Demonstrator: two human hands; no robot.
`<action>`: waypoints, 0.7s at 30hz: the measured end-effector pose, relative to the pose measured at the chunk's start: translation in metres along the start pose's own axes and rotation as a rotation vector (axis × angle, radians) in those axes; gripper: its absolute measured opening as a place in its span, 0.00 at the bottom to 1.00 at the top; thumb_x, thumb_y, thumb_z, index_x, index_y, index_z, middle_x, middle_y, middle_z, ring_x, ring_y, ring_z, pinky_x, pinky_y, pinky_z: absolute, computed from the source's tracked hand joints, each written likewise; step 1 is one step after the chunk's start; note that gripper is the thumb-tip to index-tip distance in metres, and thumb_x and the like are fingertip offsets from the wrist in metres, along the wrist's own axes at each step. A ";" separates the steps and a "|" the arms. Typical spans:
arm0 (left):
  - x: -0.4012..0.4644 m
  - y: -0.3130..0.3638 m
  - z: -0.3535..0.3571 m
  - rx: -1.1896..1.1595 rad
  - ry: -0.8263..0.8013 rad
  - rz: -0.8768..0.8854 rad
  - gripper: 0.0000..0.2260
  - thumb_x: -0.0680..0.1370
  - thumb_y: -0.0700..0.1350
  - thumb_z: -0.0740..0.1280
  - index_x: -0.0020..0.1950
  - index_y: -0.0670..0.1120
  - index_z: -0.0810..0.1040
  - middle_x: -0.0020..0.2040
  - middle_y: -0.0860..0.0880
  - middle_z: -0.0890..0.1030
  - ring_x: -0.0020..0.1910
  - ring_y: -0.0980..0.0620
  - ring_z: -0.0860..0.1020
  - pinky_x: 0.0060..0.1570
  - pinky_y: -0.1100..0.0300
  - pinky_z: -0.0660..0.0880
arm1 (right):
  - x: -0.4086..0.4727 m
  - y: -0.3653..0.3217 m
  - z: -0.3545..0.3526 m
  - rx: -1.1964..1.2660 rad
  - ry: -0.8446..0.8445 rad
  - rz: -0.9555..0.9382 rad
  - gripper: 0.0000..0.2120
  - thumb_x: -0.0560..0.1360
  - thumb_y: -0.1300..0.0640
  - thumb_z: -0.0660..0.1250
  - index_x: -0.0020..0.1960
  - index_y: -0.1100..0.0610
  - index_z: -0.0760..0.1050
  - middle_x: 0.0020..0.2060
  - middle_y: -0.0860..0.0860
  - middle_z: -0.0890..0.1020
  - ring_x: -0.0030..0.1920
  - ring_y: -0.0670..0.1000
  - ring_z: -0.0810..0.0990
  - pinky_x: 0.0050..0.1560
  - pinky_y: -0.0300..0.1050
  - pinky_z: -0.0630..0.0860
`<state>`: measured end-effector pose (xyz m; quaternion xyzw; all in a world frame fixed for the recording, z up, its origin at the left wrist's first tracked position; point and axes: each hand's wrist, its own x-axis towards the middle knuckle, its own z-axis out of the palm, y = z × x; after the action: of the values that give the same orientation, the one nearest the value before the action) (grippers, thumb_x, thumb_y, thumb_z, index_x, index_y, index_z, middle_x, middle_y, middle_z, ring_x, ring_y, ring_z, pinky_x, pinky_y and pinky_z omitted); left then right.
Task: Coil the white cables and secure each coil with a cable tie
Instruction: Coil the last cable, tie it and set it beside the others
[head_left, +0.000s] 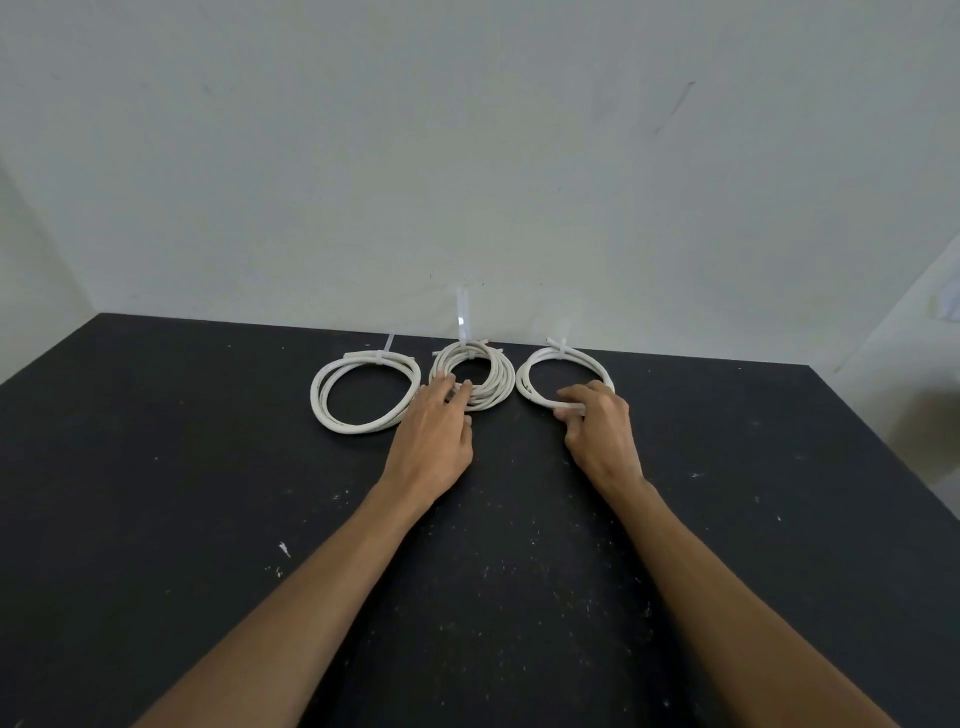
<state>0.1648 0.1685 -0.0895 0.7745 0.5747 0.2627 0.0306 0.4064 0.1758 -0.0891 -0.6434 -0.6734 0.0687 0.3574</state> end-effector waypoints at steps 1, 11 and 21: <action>0.000 0.002 0.001 -0.006 -0.026 -0.009 0.24 0.85 0.43 0.64 0.82 0.42 0.68 0.79 0.42 0.69 0.80 0.43 0.67 0.78 0.50 0.67 | 0.000 0.000 0.000 0.010 -0.004 -0.007 0.12 0.80 0.68 0.70 0.61 0.61 0.86 0.54 0.55 0.84 0.54 0.55 0.82 0.57 0.50 0.80; 0.010 0.011 -0.002 -0.026 -0.166 -0.078 0.25 0.88 0.44 0.58 0.86 0.43 0.60 0.86 0.40 0.56 0.84 0.42 0.59 0.78 0.52 0.63 | 0.009 0.002 0.006 -0.024 -0.052 -0.011 0.19 0.82 0.71 0.63 0.70 0.64 0.81 0.63 0.57 0.83 0.66 0.57 0.79 0.66 0.44 0.74; -0.045 -0.049 -0.071 0.062 0.427 -0.260 0.13 0.79 0.36 0.67 0.61 0.41 0.85 0.58 0.43 0.84 0.57 0.43 0.82 0.58 0.45 0.77 | -0.030 -0.102 0.042 0.139 -0.067 -0.303 0.15 0.83 0.61 0.68 0.68 0.56 0.82 0.61 0.47 0.82 0.64 0.49 0.77 0.64 0.43 0.75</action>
<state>0.0816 0.1263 -0.0620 0.6216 0.6705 0.3968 -0.0817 0.2965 0.1468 -0.0757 -0.5057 -0.7680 0.0819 0.3845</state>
